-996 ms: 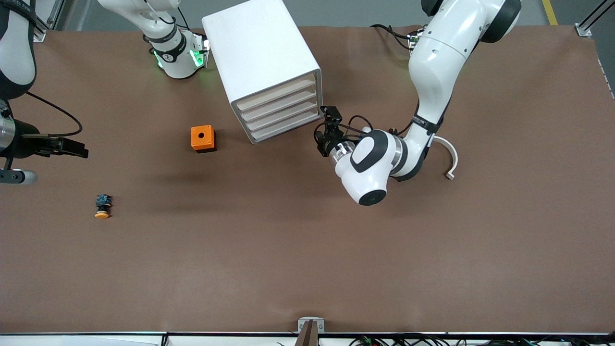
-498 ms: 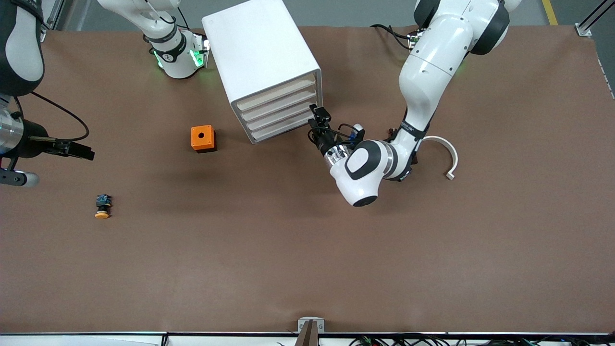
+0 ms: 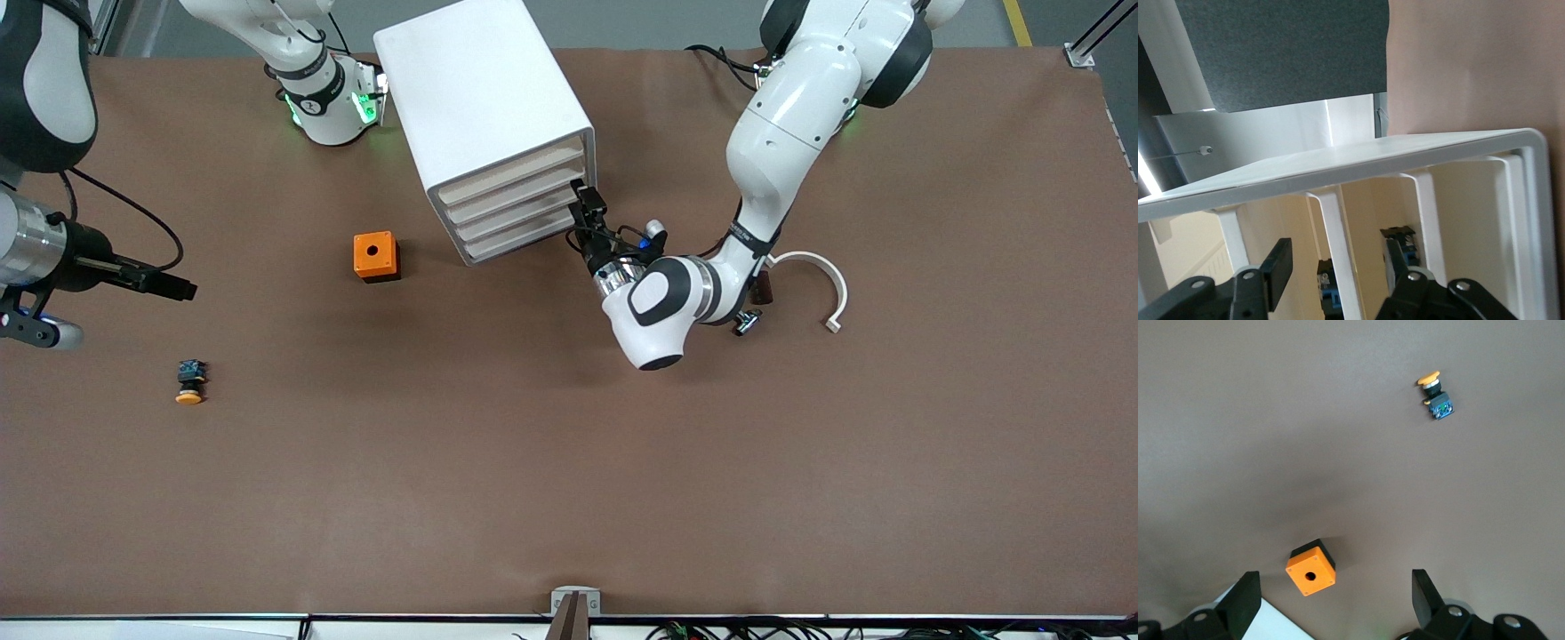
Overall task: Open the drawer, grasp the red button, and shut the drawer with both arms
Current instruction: 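Pull the drawer open with the left gripper while the right gripper approaches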
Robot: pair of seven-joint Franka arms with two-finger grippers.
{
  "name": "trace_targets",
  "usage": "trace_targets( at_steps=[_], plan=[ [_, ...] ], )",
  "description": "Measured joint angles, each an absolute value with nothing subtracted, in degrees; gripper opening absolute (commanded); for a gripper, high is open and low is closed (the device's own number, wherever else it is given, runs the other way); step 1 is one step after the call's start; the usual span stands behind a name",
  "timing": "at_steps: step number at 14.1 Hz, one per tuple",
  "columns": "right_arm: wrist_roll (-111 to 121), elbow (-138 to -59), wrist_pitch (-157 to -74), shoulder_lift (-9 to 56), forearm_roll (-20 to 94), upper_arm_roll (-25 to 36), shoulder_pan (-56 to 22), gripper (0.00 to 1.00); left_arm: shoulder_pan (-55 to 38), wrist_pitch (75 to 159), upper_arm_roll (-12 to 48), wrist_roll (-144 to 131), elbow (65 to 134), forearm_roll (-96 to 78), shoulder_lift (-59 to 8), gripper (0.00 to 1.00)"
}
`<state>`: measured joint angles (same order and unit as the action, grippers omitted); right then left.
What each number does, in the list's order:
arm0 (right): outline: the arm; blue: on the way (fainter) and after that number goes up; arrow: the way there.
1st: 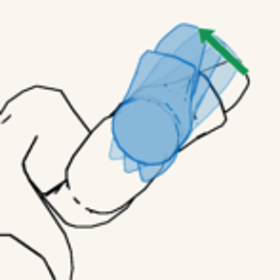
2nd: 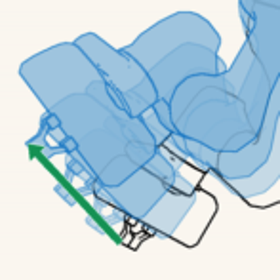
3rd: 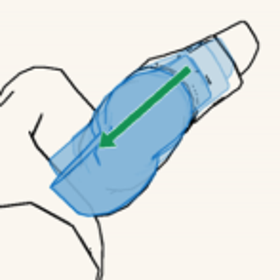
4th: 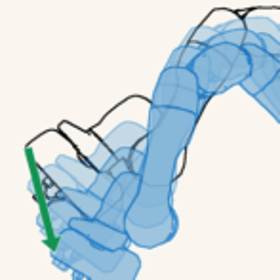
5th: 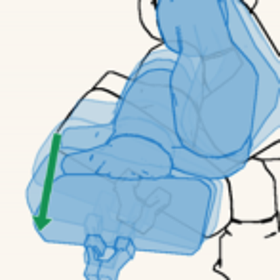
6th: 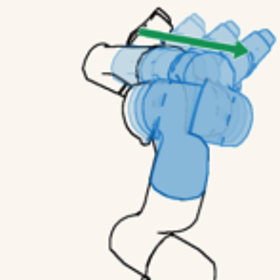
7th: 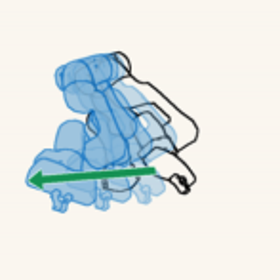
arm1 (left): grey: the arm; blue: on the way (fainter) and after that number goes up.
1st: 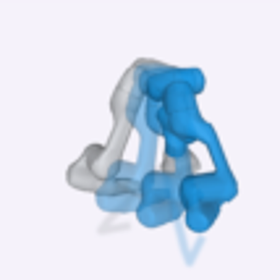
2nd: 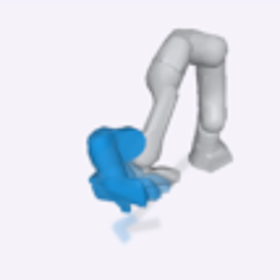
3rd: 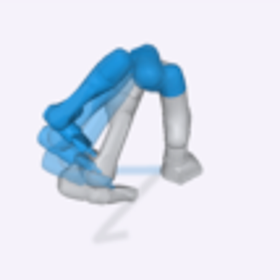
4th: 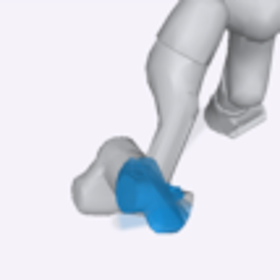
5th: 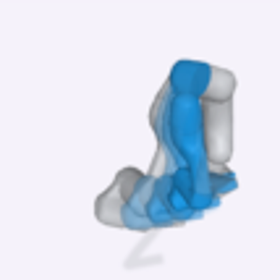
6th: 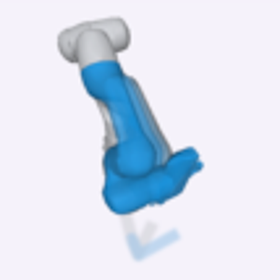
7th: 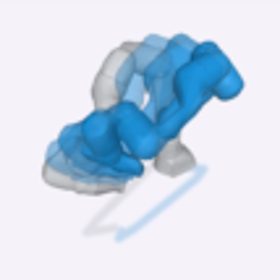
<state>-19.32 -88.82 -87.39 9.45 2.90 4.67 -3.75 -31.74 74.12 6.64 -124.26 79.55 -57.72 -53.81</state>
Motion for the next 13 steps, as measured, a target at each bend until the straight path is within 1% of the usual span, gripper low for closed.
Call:
trace_targets(
  at_steps=[2, 9, 13],
  plan=[
    [-22.80, -88.82, -87.28, 9.45, 2.95, 4.57, -5.22, 1.00, -32.48, 74.09, 7.44, -124.59, 79.75, -57.72, -53.87, 0.56],
    [-35.01, -88.82, -87.26, 9.44, 2.98, 4.41, -10.36, 1.00, -35.38, 74.13, 7.49, -124.66, 79.82, -57.84, -54.37, 0.26],
    [-38.90, -89.72, -87.90, 9.45, 5.17, 4.37, -12.45, 1.00, -36.33, 74.32, 7.49, -124.66, 79.78, -57.84, -54.37, 0.16]
  ],
)
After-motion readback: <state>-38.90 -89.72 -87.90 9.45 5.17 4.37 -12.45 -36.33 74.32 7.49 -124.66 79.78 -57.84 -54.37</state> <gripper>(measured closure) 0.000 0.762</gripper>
